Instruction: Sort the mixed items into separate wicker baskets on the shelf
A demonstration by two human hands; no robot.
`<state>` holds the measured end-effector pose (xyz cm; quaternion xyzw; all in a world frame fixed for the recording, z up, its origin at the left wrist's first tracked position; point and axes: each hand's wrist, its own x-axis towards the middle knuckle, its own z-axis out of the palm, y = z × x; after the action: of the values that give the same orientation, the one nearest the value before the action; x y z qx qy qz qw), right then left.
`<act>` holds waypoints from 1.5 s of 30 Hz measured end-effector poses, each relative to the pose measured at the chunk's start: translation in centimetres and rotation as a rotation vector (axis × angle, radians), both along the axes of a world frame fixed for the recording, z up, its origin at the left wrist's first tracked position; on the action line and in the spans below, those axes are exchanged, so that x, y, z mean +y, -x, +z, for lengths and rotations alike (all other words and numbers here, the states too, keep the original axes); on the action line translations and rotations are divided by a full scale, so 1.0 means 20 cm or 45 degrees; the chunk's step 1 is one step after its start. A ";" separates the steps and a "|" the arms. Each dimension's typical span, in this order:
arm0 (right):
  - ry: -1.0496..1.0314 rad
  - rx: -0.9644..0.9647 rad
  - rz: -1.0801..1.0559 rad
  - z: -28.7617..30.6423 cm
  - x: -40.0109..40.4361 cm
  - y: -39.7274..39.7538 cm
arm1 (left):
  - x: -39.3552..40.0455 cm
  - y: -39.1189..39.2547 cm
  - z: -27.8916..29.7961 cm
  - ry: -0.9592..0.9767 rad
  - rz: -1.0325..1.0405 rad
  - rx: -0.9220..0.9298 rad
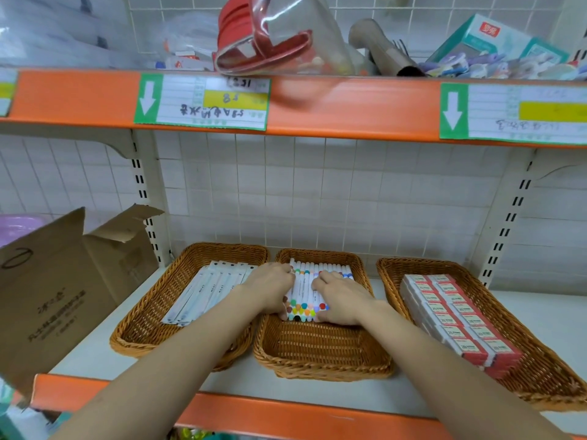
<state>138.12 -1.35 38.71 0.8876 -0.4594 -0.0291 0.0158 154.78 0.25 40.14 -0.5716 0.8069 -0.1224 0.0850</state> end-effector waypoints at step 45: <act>-0.127 0.068 -0.137 0.04 0.05 0.11 | 0.01 0.01 -0.02 -0.130 -0.059 0.093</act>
<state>136.02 -0.35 39.41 0.8602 -0.5038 -0.0766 -0.0177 154.54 0.46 39.64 -0.5516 0.8278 -0.0621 0.0817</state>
